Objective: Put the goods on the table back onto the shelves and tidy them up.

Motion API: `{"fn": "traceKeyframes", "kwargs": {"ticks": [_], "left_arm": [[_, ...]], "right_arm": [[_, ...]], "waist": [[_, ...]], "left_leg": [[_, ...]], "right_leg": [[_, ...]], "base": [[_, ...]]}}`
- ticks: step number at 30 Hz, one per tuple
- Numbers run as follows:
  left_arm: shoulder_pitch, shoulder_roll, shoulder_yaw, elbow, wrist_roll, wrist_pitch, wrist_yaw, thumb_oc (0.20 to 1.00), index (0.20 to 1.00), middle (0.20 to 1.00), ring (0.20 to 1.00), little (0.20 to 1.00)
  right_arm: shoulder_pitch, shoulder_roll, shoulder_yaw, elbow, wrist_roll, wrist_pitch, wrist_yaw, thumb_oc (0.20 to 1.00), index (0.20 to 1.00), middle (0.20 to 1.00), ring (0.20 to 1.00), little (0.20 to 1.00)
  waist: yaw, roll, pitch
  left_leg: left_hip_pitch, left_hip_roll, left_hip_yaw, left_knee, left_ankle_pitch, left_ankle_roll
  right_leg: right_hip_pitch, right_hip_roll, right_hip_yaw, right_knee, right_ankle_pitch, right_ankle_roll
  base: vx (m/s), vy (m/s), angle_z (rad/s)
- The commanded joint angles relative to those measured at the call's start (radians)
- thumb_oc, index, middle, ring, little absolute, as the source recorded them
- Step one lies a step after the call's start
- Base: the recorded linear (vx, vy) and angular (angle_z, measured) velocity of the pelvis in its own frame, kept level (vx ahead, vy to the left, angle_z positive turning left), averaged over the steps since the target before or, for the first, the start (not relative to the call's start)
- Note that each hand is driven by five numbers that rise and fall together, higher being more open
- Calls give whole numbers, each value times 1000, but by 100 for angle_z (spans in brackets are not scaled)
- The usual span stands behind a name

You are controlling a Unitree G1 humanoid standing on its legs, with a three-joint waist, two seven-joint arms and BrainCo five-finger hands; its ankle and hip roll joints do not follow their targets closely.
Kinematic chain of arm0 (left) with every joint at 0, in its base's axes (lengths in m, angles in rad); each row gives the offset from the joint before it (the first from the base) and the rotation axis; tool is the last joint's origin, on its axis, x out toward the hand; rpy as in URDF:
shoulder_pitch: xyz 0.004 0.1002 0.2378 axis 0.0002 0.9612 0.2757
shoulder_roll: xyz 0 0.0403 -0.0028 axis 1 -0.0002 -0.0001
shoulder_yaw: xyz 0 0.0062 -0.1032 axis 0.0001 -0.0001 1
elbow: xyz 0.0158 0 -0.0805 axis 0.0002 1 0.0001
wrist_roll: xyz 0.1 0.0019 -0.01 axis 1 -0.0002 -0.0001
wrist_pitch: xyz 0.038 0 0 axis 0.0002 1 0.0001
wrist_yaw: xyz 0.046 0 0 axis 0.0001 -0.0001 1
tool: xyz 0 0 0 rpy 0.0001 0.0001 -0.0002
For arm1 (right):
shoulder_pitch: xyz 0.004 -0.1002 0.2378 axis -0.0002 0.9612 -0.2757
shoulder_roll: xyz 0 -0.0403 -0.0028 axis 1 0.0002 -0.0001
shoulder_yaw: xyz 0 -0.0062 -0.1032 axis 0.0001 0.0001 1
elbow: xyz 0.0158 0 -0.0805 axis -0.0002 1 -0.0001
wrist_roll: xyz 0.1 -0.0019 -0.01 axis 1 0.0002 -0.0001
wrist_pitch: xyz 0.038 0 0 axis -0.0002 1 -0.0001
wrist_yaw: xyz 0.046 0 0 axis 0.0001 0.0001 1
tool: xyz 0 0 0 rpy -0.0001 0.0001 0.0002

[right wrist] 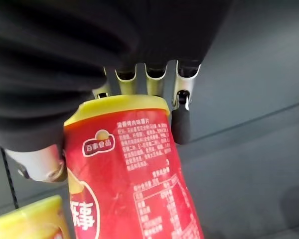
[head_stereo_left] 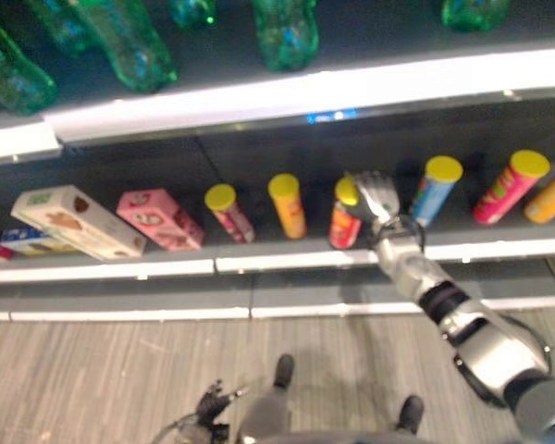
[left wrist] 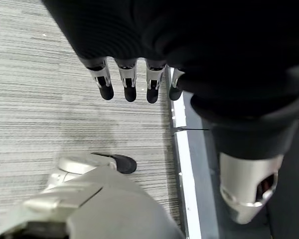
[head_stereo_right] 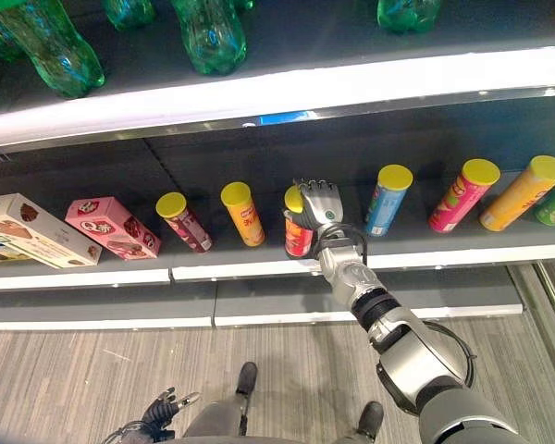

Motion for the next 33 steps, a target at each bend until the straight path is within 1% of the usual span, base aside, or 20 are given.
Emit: {"fn": "traceKeyframes", "kwargs": {"ticks": [1, 4, 6, 11, 16, 24, 26, 33], "left_arm": [[-111, 39, -58, -8, -24, -36, 31, 1000, 1000, 1000, 1000, 1000], [-126, 49, -50, -23, -47, -49, 41, 1000, 1000, 1000, 1000, 1000], [-123, 56, -38, -29, -67, -59, 53, 1000, 1000, 1000, 1000, 1000], [-128, 56, -51, -44, -62, -62, 59, 1000, 1000, 1000, 1000, 1000], [-133, 56, -49, -48, -62, -65, 65, 1000, 1000, 1000, 1000, 1000], [-127, 56, -38, -50, -72, -65, 66, 1000, 1000, 1000, 1000, 1000], [-124, 59, -45, -56, -62, -60, 61, 1000, 1000, 1000, 1000, 1000], [-122, 60, -40, -61, -62, -55, 62, 1000, 1000, 1000, 1000, 1000]], "right_arm": [[-209, -50, -9, -7, -91, 22, -93, 200, 200, 200, 200, 200], [-260, -104, 52, -1, -152, 29, -81, 200, 200, 200, 200, 200], [-274, -124, 61, 18, -149, 34, -99, 200, 200, 200, 200, 200], [-275, -126, 51, 39, -140, 53, -130, 200, 200, 200, 200, 200], [-279, -151, 48, 33, -151, 75, -140, 200, 200, 200, 200, 200], [-266, -145, 25, 42, -137, 90, -153, 200, 200, 200, 200, 200], [-256, -137, 10, 40, -124, 93, -154, 200, 200, 200, 200, 200], [-247, -115, -6, 52, -105, 99, -157, 200, 200, 200, 200, 200]], "waist": [[40, -28, 60], [47, -22, 79], [50, -16, 87], [52, -4, 89], [54, 5, 87], [54, 8, 84], [55, 8, 84], [52, 5, 78]], "left_leg": [[-36, -4, -31, 114, -179, 30], [-87, -8, -39, 144, -176, 24], [-110, -10, -37, 149, -170, 20], [-132, -14, -40, 142, -159, 19], [-147, -21, -44, 131, -149, 19], [-156, -24, -49, 133, -149, 19], [-153, -21, -48, 142, -158, 18], [-161, -25, -52, 145, -156, 20]], "right_leg": [[28, -115, 57, 30, 55, 53], [3, -118, 50, 29, 58, 51], [-14, -119, 51, 27, 57, 51], [-38, -122, 52, 26, 54, 52], [-51, -126, 44, 23, 56, 54], [-52, -129, 41, 24, 55, 54], [-46, -126, 39, 23, 53, 54], [-45, -130, 35, 20, 53, 54]], "base": [[-49, -20, 3], [-43, -34, 5], [-43, -31, 3], [-8, -3, 0], [0, 0, 0], [0, 0, 0], [0, 0, 0], [0, 0, 0]]}}
